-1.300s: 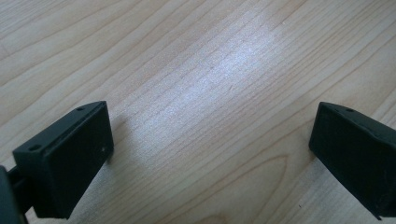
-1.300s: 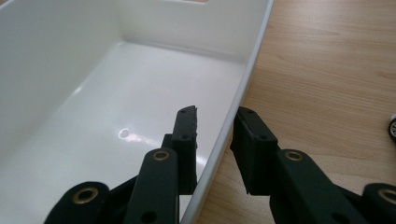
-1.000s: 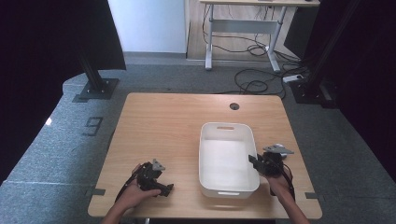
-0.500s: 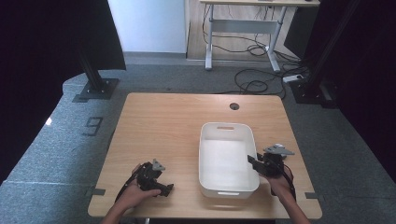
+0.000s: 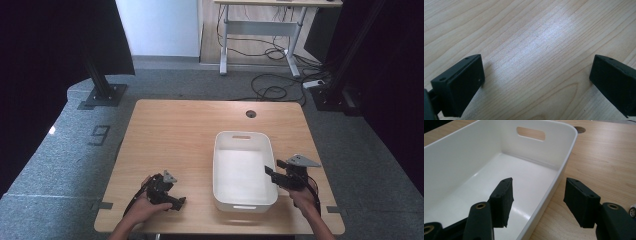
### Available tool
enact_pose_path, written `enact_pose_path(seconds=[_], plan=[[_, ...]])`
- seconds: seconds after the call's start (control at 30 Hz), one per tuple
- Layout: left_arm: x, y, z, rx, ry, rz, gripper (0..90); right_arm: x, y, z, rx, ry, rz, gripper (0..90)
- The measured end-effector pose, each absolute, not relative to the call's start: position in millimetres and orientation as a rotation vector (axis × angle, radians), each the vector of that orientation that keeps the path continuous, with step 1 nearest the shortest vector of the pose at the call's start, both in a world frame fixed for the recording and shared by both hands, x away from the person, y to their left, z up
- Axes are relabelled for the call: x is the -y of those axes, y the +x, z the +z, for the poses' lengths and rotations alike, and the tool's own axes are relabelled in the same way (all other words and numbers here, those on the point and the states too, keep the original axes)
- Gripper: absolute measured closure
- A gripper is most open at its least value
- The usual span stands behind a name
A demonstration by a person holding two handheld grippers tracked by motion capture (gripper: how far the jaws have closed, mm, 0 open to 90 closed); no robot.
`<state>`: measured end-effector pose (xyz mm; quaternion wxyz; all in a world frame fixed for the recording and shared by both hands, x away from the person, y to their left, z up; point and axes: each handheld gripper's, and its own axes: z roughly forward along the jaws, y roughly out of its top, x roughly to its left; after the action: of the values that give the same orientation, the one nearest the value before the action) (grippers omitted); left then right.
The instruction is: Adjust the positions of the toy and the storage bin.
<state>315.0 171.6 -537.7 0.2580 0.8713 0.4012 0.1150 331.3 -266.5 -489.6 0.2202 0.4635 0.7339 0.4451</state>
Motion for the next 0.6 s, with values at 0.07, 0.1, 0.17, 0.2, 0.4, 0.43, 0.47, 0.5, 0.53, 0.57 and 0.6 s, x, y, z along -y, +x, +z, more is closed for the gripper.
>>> enact_pose_path(seconds=[0.07, 0.1, 0.17, 0.2, 0.4, 0.43, 0.47, 0.5, 0.53, 0.57, 0.6], plan=[[-172, 315, -538, -1.088, 2.362, 0.312, 0.0, 268, 332, -489, -2.023, 1.289, 1.228, 38.1], [-172, 315, -538, -1.088, 2.362, 0.312, 0.0, 268, 332, -489, -2.02, 1.294, 1.227, 37.9], [-172, 315, -538, -1.088, 2.362, 0.312, 0.0, 270, 332, -488, -2.014, 1.302, 1.225, 37.7], [-172, 315, -538, -1.088, 2.362, 0.312, 0.0, 271, 332, -488, -2.011, 1.306, 1.226, 37.7], [-172, 315, -538, -1.088, 2.362, 0.312, 0.0, 279, 335, -485, -1.987, 1.338, 1.226, 37.4], [-172, 315, -538, -1.088, 2.362, 0.312, 0.0, 280, 335, -485, -1.981, 1.341, 1.224, 37.1], [-172, 315, -538, -1.088, 2.362, 0.312, 0.0, 282, 336, -485, -1.977, 1.346, 1.222, 36.8], [-172, 315, -538, -1.088, 2.362, 0.312, 0.0, 283, 336, -485, -1.972, 1.352, 1.221, 36.7], [-172, 315, -538, -1.088, 2.362, 0.313, 0.0, 285, 336, -485, -1.969, 1.355, 1.218, 36.7], [-172, 315, -538, -1.088, 2.362, 0.313, 0.0, 287, 337, -485, -1.963, 1.361, 1.216, 36.5], [-172, 315, -538, -1.088, 2.362, 0.312, 0.0, 289, 337, -485, -1.959, 1.367, 1.22, 35.3]])
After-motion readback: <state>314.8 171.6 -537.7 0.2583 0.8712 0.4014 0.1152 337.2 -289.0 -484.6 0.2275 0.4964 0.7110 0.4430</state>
